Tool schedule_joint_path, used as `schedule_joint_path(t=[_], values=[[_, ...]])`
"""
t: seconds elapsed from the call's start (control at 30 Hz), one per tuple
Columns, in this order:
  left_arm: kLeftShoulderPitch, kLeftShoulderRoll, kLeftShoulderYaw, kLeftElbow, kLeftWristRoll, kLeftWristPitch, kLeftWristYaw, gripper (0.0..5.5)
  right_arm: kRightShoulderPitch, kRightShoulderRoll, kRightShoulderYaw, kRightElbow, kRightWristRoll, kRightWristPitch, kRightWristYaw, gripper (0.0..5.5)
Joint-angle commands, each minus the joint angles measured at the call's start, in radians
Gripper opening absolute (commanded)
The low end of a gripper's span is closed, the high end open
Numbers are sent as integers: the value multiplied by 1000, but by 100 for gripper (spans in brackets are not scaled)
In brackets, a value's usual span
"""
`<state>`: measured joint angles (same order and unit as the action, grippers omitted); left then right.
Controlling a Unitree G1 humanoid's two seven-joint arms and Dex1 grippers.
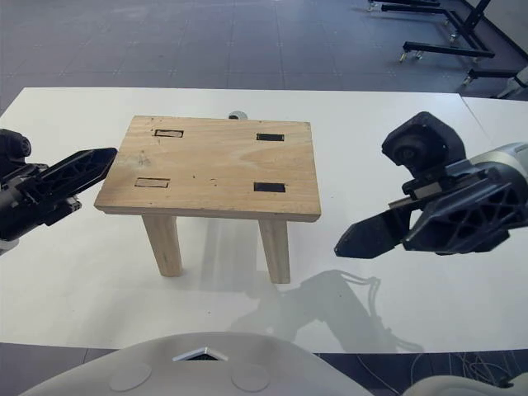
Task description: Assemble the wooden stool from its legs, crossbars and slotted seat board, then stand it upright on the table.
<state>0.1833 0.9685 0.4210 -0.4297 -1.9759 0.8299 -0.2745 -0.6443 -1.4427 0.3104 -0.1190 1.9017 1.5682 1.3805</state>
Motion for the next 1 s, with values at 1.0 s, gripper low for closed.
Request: schedule_joint_path(t=[1.0], values=[[22, -164, -179, 18, 1013, -41, -800, 399, 560, 876, -133, -72, -865, -811, -406, 420]])
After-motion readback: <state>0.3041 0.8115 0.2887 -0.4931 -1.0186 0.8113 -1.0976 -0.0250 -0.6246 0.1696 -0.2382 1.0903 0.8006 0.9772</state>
